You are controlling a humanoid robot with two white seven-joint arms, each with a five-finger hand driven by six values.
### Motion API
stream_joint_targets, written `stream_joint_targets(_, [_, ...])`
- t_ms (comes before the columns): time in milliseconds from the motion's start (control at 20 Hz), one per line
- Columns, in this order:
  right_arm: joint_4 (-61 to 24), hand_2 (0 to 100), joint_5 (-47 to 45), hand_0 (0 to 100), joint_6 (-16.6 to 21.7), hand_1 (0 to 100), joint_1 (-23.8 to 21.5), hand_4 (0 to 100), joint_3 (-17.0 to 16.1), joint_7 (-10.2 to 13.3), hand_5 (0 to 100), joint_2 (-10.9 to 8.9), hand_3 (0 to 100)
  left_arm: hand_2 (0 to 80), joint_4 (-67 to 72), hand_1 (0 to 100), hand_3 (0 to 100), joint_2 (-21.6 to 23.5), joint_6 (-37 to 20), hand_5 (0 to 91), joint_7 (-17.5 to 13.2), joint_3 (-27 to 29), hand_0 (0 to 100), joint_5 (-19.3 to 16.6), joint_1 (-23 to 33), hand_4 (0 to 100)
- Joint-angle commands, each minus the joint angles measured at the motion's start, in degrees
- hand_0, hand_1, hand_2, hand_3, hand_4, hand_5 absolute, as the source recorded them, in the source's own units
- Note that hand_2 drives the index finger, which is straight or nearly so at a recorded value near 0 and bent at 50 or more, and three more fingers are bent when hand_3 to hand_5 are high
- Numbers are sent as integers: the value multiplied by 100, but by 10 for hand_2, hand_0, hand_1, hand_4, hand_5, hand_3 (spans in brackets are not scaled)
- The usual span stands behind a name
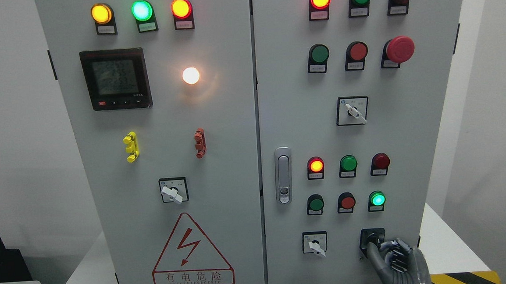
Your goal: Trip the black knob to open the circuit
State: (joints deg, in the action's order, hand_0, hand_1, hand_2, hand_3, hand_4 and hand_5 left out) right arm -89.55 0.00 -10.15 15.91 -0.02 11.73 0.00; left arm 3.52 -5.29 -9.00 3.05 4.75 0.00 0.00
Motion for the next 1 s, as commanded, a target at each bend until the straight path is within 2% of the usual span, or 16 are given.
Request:
stream_joint_targets(0, [17, 614, 79, 503, 13, 795, 0, 969, 178, -48, 981, 114, 946, 0, 0, 389, 0, -7, 3, 0, 3, 0, 120, -185, -44, 0])
stream_joint_targets(951, [17, 603, 545, 498, 66, 799, 9, 965, 134, -48, 982, 70, 941, 0, 0, 389, 0, 2, 3, 0, 3, 0, 120, -185, -44, 0])
